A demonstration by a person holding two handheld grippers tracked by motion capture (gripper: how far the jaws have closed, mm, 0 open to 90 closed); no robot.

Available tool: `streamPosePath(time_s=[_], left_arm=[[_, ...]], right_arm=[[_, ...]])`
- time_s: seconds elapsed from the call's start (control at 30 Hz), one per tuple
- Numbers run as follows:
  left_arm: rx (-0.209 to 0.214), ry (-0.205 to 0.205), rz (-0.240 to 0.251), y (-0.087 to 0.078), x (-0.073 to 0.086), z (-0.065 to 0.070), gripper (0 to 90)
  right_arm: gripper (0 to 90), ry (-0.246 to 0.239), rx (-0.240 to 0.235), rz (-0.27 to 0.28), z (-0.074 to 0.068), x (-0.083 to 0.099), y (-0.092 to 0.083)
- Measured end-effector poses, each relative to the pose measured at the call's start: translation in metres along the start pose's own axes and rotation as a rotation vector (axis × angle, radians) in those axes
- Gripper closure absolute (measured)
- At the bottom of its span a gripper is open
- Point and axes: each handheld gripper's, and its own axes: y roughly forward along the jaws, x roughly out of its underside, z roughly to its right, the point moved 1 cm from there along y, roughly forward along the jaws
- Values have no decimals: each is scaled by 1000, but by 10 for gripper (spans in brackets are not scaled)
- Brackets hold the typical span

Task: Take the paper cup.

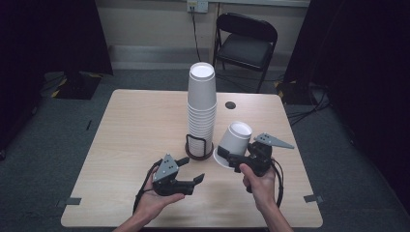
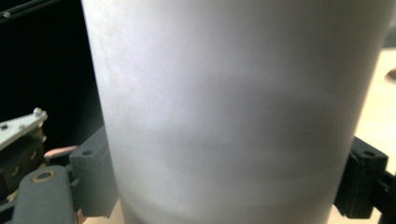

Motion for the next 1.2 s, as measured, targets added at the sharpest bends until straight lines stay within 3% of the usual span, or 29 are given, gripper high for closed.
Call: streamPosePath(time_s=[0.07, 0.33, 0.5, 0.63, 0.73, 0.83, 1.2], left_arm=[[3, 10, -8, 2, 2, 2, 228], [12, 38, -12, 6, 6, 9, 257], [14, 50, 10, 8, 6, 12, 282], [10, 63, 15, 11, 9, 14, 303], [3, 73, 15, 12, 11, 15, 320], [-14, 83, 30, 12, 10, 16, 339], [-28, 93, 45, 12, 11, 15, 386]], right_arm=[[141, 39, -22, -12, 1, 13, 2], [142, 80, -55, -43, -5, 42, 3], [142, 120, -76, -43, -6, 47, 5], [143, 227, -143, -53, -9, 55, 10], [143, 254, -159, -53, -9, 57, 11], [143, 321, -184, -59, -10, 61, 13], [142, 379, -228, -84, -15, 68, 19]])
